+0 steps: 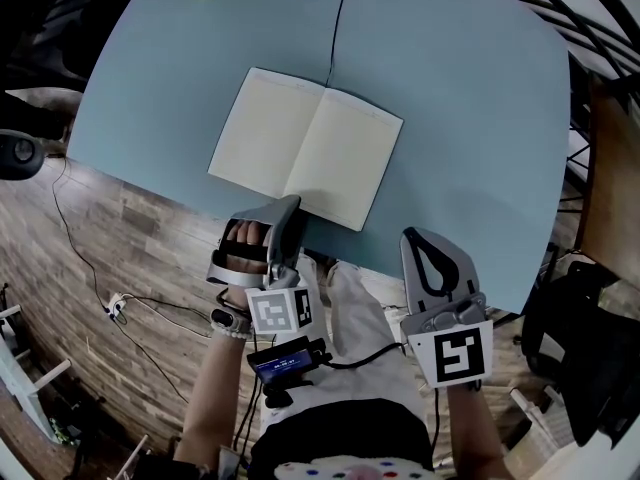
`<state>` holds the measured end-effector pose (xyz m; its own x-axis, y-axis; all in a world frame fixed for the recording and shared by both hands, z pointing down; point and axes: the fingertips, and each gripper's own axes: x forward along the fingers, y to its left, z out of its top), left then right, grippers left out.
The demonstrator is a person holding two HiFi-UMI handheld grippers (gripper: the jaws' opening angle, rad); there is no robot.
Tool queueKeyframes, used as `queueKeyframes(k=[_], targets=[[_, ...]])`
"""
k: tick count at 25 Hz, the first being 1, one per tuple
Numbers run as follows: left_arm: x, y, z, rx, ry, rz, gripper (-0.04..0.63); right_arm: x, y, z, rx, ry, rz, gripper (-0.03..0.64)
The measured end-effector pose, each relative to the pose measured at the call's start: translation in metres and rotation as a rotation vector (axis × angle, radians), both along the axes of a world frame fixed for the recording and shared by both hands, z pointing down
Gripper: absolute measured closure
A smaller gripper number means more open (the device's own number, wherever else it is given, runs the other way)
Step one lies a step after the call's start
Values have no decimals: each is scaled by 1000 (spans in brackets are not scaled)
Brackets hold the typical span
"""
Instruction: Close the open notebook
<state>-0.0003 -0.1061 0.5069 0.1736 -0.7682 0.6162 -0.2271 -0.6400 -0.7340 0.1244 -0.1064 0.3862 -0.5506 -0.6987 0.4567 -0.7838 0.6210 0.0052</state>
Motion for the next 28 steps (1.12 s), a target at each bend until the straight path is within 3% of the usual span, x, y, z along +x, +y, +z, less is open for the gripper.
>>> queueKeyframes(k=[5, 10, 14, 20, 23, 28], targets=[[-1, 3, 5, 19, -33, 1, 518, -1, 0, 2, 3, 3, -3, 583], [-2, 5, 4, 14, 28, -42, 545, -3, 3, 9, -20, 7, -11, 583], [-5, 4, -3, 17, 88, -78, 555, 2, 5, 25, -110, -48, 7, 581], [-6, 2, -10, 19, 127, -113, 565, 2, -1, 45, -273, -260, 93, 573], [-7, 2, -12, 19, 135, -116, 565, -9, -9, 49, -366, -400, 120, 475], [-7, 1, -13, 16, 140, -112, 565, -24, -19, 63, -510, -553, 181, 456]])
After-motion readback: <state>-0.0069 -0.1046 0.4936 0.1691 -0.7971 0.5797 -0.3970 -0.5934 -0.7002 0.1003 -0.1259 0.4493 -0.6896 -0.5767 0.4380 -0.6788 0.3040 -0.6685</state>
